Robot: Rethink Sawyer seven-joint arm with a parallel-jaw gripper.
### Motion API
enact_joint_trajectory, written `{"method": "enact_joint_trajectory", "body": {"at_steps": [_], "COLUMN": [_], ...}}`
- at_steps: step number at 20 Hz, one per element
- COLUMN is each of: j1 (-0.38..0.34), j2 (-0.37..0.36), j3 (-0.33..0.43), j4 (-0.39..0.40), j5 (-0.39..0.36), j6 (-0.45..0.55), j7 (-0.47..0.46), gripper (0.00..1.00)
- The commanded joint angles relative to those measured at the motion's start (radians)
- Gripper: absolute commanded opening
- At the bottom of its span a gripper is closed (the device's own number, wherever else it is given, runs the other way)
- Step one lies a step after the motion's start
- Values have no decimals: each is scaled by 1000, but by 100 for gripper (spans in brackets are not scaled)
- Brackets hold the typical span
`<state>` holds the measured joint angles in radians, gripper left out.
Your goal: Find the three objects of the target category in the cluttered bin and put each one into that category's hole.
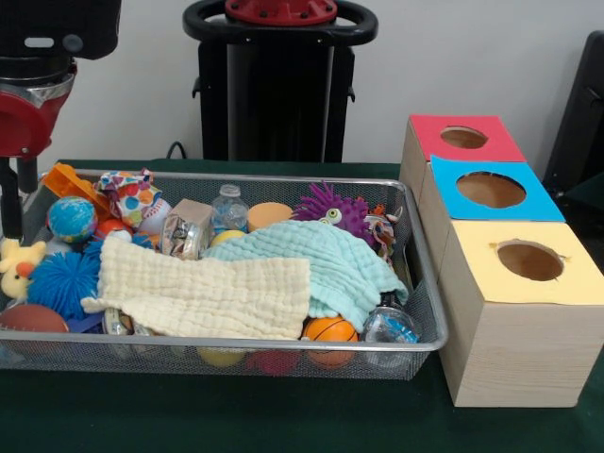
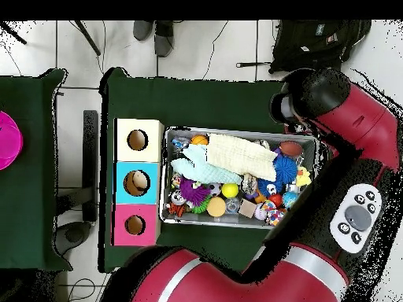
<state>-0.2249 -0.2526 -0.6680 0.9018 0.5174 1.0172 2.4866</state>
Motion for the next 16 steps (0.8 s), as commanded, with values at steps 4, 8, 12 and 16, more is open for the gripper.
{"method": "enact_joint_trajectory", "body": {"at_steps": [4,8,12,16], "j1": [-23,-23,-16,-9], "j2": [50,37,13,-20], "j3": [113,132,155,168], "j4": [117,165,238,308], "j5": [44,52,58,64], "j6": [-100,-139,-201,-242], "j7": [255,234,213,186], "gripper": [100,100,100,100]}}
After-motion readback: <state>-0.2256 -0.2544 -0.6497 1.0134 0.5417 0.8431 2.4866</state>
